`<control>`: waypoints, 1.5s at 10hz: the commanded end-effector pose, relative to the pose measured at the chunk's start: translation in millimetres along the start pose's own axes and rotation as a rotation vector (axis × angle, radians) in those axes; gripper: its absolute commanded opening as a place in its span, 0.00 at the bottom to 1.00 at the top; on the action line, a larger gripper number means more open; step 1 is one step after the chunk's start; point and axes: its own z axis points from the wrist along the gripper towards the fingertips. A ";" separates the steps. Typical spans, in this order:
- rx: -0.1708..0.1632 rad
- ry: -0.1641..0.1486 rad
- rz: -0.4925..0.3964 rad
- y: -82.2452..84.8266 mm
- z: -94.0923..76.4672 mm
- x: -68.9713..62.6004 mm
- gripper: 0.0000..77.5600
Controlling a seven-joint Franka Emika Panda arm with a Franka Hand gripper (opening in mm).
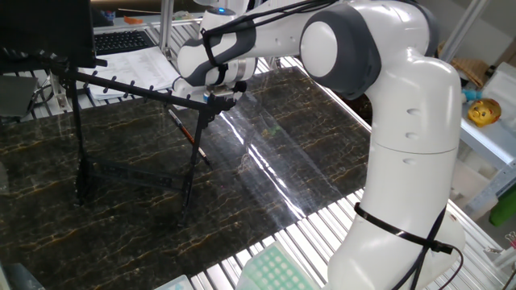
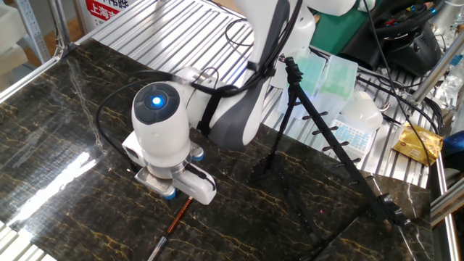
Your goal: Place the brush on the pen rack
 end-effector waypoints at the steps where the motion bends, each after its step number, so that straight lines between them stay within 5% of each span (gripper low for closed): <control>1: -0.002 -0.009 -0.002 0.1 -0.1 -0.8 0.00; 15: 0.006 -0.014 -0.003 5.6 1.8 -1.7 0.00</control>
